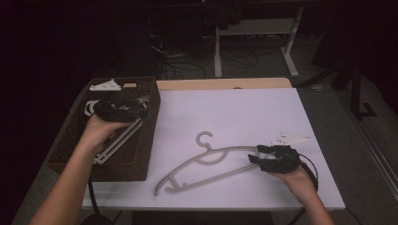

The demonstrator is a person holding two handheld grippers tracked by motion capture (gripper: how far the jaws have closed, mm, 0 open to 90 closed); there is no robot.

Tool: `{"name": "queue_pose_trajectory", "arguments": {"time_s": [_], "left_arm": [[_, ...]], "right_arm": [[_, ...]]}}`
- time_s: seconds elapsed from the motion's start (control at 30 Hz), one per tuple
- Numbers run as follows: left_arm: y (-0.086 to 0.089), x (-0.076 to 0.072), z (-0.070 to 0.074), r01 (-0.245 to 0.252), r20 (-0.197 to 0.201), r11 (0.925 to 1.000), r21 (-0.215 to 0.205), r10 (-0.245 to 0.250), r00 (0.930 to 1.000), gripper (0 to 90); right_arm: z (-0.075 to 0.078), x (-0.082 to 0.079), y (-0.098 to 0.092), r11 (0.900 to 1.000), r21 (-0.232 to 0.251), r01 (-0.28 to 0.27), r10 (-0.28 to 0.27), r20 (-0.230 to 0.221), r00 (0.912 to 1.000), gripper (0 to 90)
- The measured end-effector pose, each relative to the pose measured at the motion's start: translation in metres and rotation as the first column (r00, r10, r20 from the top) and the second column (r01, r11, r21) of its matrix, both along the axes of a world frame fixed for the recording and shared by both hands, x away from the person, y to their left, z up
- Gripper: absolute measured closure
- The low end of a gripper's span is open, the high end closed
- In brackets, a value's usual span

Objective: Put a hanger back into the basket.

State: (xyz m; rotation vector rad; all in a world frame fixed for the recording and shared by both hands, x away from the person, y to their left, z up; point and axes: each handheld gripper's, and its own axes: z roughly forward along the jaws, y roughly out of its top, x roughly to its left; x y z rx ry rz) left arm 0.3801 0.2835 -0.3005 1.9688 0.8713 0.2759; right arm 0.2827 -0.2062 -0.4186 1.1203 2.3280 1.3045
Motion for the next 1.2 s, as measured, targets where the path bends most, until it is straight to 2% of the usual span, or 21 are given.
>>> {"name": "queue_pose_trajectory", "arguments": {"time_s": [0.13, 0.23, 0.3, 0.33, 0.37, 0.4, 0.5, 0.57, 0.67, 0.83, 0.9, 0.97, 1.03, 1.07, 1.1, 1.2], "left_arm": [[-0.034, -0.006, -0.002, 0.076, 0.007, 0.9968, -0.025, -0.076, 0.9971, 23.7], [-0.06, -0.012, -0.007, 0.131, 0.003, 0.9908, -0.031, -0.131, 0.9913, 23.1], [-0.073, -0.015, -0.012, 0.159, -0.004, 0.9867, -0.032, -0.159, 0.9872, 22.7], [-0.079, -0.017, -0.015, 0.169, -0.006, 0.9852, -0.032, -0.169, 0.9856, 22.7], [-0.084, -0.018, -0.018, 0.177, -0.01, 0.9838, -0.03, -0.177, 0.9841, 22.7], [-0.089, -0.019, -0.021, 0.186, -0.014, 0.9821, -0.031, -0.186, 0.9824, 22.6], [-0.101, -0.022, -0.03, 0.205, -0.025, 0.9781, -0.036, -0.206, 0.9782, 22.6], [-0.107, -0.023, -0.038, 0.216, -0.038, 0.9759, -0.031, -0.217, 0.9754, 22.7], [-0.112, -0.024, -0.049, 0.216, -0.054, 0.9762, -0.025, -0.217, 0.9748, 22.7], [-0.115, -0.024, -0.065, 0.212, -0.079, 0.9769, -0.025, -0.214, 0.9738, 22.7], [-0.116, -0.024, -0.07, 0.214, -0.086, 0.9768, 0.006, -0.213, 0.9733, 22.7], [-0.117, -0.026, -0.074, 0.208, -0.087, 0.9779, 0.017, -0.206, 0.9746, 22.8], [-0.117, -0.026, -0.077, 0.203, -0.086, 0.9787, 0.031, -0.2, 0.9761, 23.2], [-0.119, -0.027, -0.081, 0.199, -0.088, 0.9786, 0.054, -0.194, 0.9771, 23.3], [-0.119, -0.027, -0.081, 0.199, -0.088, 0.9786, 0.054, -0.194, 0.9771, 23.6], [-0.122, -0.029, -0.088, 0.205, -0.099, 0.9754, 0.081, -0.197, 0.9754, 24.2]], "right_arm": [[0.001, -0.001, 0.0, 1.0, -0.007, -0.015, 0.015, 0.0, 0.9999, 52.5], [0.002, -0.001, 0.0, 1.0, -0.009, -0.022, 0.022, -0.002, 0.9998, 57.1], [0.002, -0.001, -0.002, 0.999, -0.017, -0.028, 0.028, -0.005, 0.9996, 62.5], [0.001, 0.0, -0.002, 0.999, -0.033, -0.03, 0.029, -0.015, 0.9995, 68.8], [0.001, 0.0, -0.002, 0.999, -0.033, -0.03, 0.029, -0.015, 0.9995, 68.8], [0.0, 0.0, -0.003, 0.999, -0.045, -0.028, 0.028, -0.018, 0.9995, 72.7], [-0.005, 0.004, -0.005, 0.997, -0.077, -0.027, 0.024, -0.046, 0.9986, 84.9], [-0.009, 0.006, -0.006, 0.994, -0.102, -0.037, 0.031, -0.066, 0.9973, 88.7], [-0.014, 0.007, -0.005, 0.99, -0.135, -0.051, 0.037, -0.105, 0.9938, 88.9], [-0.021, 0.009, -0.003, 0.984, -0.169, -0.057, 0.037, -0.121, 0.992, 89.0], [-0.024, 0.011, -0.002, 0.98, -0.191, -0.056, 0.033, -0.121, 0.9921, 89.0], [-0.026, 0.012, -0.002, 0.978, -0.204, -0.053, 0.027, -0.13, 0.9912, 89.0], [-0.027, 0.013, -0.002, 0.978, -0.2, -0.055, 0.028, -0.137, 0.9902, 89.0], [-0.027, 0.013, -0.001, 0.977, -0.205, -0.055, 0.027, -0.139, 0.9899, 89.1], [-0.027, 0.013, -0.001, 0.977, -0.205, -0.055, 0.027, -0.139, 0.9899, 89.1], [-0.029, 0.013, 0.0, 0.974, -0.219, -0.058, 0.024, -0.155, 0.9876, 89.1]]}}
